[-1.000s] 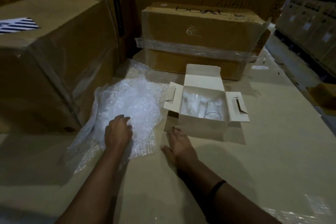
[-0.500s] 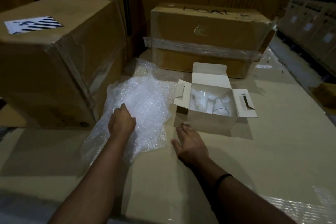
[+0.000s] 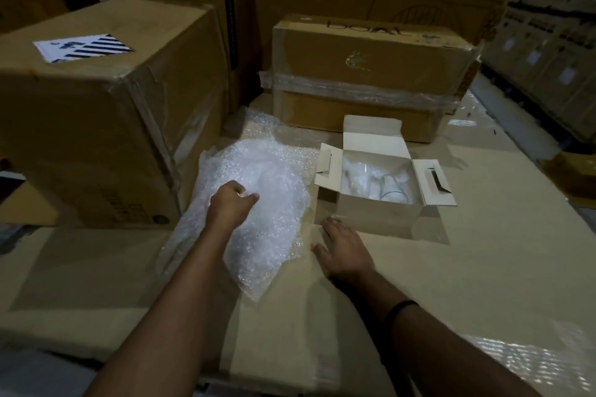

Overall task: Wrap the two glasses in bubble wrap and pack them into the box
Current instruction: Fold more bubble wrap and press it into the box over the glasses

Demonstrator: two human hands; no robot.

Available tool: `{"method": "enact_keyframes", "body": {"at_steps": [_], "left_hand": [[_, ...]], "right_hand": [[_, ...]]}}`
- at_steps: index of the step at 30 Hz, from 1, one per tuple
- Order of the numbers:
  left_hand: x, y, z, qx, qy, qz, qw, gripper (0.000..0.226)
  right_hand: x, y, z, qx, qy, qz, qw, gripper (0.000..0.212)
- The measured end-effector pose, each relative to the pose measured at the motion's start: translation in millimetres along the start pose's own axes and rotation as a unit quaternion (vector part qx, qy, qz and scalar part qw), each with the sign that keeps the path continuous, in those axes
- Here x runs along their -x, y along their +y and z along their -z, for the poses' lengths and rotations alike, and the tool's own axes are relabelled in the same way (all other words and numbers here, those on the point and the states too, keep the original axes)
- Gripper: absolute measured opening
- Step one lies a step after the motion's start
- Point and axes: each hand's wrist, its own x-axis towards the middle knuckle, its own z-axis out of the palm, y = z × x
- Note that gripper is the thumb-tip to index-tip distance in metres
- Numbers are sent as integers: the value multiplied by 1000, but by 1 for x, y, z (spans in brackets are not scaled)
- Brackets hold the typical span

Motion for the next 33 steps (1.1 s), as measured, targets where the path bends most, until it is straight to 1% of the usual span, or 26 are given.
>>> {"method": "enact_keyframes", "body": {"at_steps": [1, 2, 4, 6, 7, 9, 10, 11, 13, 14, 15, 17, 18, 19, 21, 22, 24, 25, 26, 27, 28, 29, 30, 31, 33], "left_hand": [[4, 1, -2, 74, -9, -4, 997, 20], [9, 2, -3, 124, -18, -13, 992, 18], [18, 4, -5, 182, -42, -25, 982, 13], [23, 1, -7, 229, -74, -14, 971, 13], [24, -2, -8, 251, -86, -9, 964, 13], [28, -6, -8, 281, -100, 6, 954, 9], [31, -8, -7, 307, -102, 31, 946, 12], [34, -9, -7, 350, -105, 80, 927, 21], [36, -15, -5, 425, -133, 183, 877, 49], [36, -19, -3, 430, -155, 207, 865, 61], [36, -23, -2, 420, -180, 213, 864, 71], [39, -26, -3, 420, -217, 198, 859, 84], [41, -25, -5, 444, -226, 191, 846, 88], [43, -23, -7, 485, -233, 182, 823, 91], [47, -19, -15, 562, -246, 164, 773, 94], [48, -17, -18, 580, -252, 160, 758, 93], [53, -10, -26, 585, -266, 161, 749, 92], [55, -7, -29, 589, -278, 153, 743, 93], [58, -4, -32, 601, -286, 140, 733, 97], [60, -2, -33, 619, -287, 122, 721, 102], [59, 1, -32, 631, -270, 111, 719, 101], [54, 1, -32, 636, -243, 108, 724, 94], [49, 1, -30, 626, -209, 115, 742, 84], [44, 1, -28, 602, -183, 123, 768, 75], [36, -1, -25, 557, -172, 128, 802, 58]], "right_hand": [[0, -4, 3, -57, 24, -24, 998, 51], [-1, -9, 6, -128, 51, -54, 989, 48], [-6, -26, 9, -248, 57, -99, 962, 53], [-15, -44, 7, -328, 14, -136, 935, 64], [-21, -49, 6, -355, -11, -166, 920, 64], [-32, -56, 5, -390, -40, -229, 891, 52], [-36, -57, 8, -419, -49, -246, 872, 41], [-38, -58, 14, -460, -58, -251, 850, 29], [-40, -56, 30, -536, -89, -235, 806, 13], [-39, -53, 39, -556, -108, -222, 794, 9], [-38, -49, 48, -562, -125, -207, 791, 7], [-36, -41, 67, -544, -150, -168, 809, 8], [-33, -39, 77, -534, -160, -149, 817, 10], [-31, -36, 85, -529, -167, -133, 821, 13], [-27, -30, 100, -538, -183, -112, 815, 18], [-26, -29, 106, -546, -191, -112, 808, 21], [-25, -26, 112, -550, -200, -133, 800, 26], [-24, -26, 113, -540, -200, -145, 805, 27], [-24, -26, 113, -507, -194, -148, 827, 28], [-23, -24, 111, -444, -184, -137, 866, 30], [-21, -22, 111, -373, -175, -119, 903, 32], [-19, -20, 110, -318, -172, -103, 927, 37], [-15, -17, 109, -288, -172, -95, 937, 43], [-12, -14, 110, -270, -173, -92, 943, 52], [-6, -8, 111, -239, -176, -80, 952, 70]]}}
